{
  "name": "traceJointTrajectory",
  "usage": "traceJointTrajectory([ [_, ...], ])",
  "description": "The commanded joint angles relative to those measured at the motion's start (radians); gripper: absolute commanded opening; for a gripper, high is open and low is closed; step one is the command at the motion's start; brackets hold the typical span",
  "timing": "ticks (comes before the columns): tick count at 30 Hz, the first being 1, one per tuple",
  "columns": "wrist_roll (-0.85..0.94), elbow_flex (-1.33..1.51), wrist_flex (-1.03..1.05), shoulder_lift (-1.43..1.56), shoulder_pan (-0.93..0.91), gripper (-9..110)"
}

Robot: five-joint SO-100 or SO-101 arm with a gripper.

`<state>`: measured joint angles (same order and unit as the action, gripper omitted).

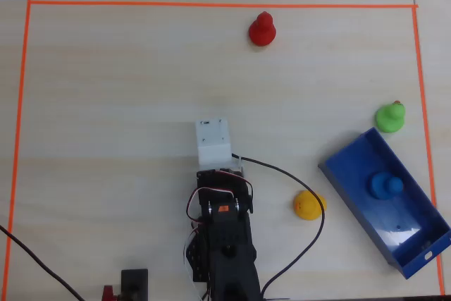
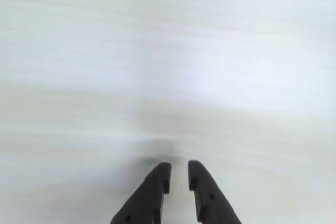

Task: Grasp blue duck and put it into box.

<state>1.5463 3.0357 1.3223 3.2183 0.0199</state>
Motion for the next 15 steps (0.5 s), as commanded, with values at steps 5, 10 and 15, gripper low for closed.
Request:
traceJointTrajectory([
  [5, 0.009, 0.020, 0.029, 0.038, 0.005, 0],
  [10, 0.023, 0.069, 0.031, 0.092, -0.018, 0],
  [15, 0.023, 0.074, 0.025, 0.092, -0.031, 0],
])
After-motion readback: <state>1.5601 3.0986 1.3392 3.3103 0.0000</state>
